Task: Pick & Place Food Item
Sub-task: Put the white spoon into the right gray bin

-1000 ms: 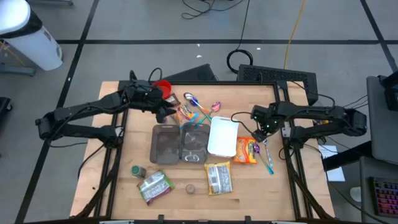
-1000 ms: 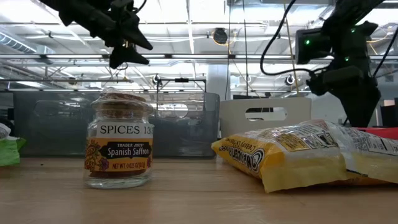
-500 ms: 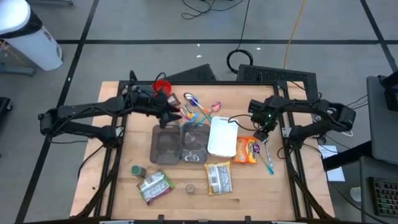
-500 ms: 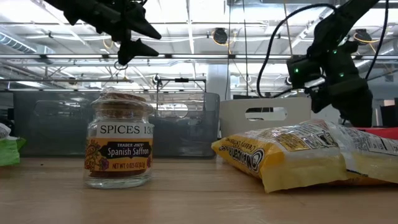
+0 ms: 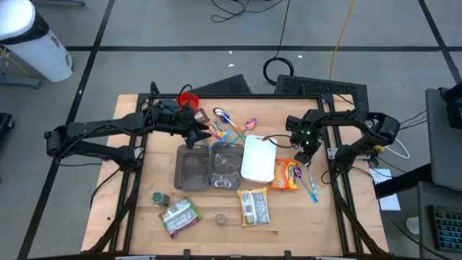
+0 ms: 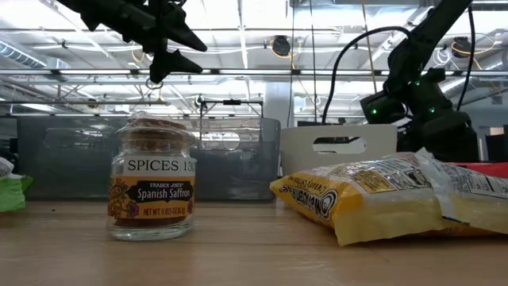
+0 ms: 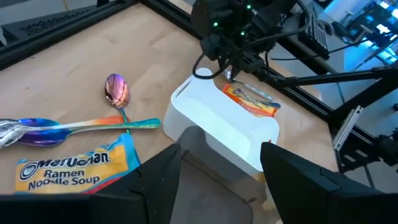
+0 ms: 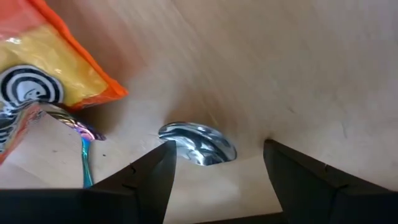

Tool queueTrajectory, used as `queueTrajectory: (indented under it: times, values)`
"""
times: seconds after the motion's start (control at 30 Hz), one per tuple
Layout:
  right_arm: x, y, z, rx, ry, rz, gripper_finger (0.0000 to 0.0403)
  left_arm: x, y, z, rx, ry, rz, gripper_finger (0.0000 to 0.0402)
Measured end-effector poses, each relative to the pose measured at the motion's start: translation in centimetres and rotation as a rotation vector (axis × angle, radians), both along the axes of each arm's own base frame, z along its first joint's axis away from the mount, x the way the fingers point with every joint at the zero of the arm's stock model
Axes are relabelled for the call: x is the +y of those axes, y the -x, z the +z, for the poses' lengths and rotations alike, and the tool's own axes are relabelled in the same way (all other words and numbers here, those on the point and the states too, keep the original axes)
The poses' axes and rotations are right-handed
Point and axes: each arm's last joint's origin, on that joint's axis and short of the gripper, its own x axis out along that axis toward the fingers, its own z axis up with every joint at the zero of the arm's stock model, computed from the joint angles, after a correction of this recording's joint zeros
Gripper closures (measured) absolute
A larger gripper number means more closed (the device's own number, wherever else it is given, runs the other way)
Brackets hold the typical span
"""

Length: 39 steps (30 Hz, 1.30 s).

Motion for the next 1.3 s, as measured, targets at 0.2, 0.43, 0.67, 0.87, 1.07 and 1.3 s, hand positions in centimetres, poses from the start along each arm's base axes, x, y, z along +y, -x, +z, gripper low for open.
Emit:
queueTrajectory:
  times: [0.2, 0.43, 0.67, 0.87, 1.07, 1.3]
  values:
    - [-0.03, -0.03, -0.08, 0.001, 0.003, 0.0, 0.0217, 0.03, -0.09, 0.24, -0.026, 0.003, 0.005, 0.0169]
    - [-0.15, -0.24, -0.21, -0.015, 0.019, -0.025, 0.0269, 0.04, -0.1, 0.27, -0.03, 0.017, 0.012, 0.0169]
    - [-0.3, -0.49, -0.3, -0.042, 0.035, -0.027, 0.0302, 0.04, -0.11, 0.27, -0.03, 0.022, 0.014, 0.0169]
    - [-0.36, -0.58, -0.32, -0.053, 0.04, -0.027, 0.0341, 0.07, -0.11, 0.27, -0.03, 0.017, 0.024, 0.0169]
    - [-0.33, -0.63, -0.22, -0.063, 0.024, -0.031, 0.0392, 0.11, -0.1, 0.29, -0.029, 0.007, 0.036, 0.017]
    - [-0.2, -0.43, -0.07, -0.043, 0.017, -0.034, 0.04, 0.11, -0.1, 0.28, -0.028, 0.003, 0.034, 0.0169]
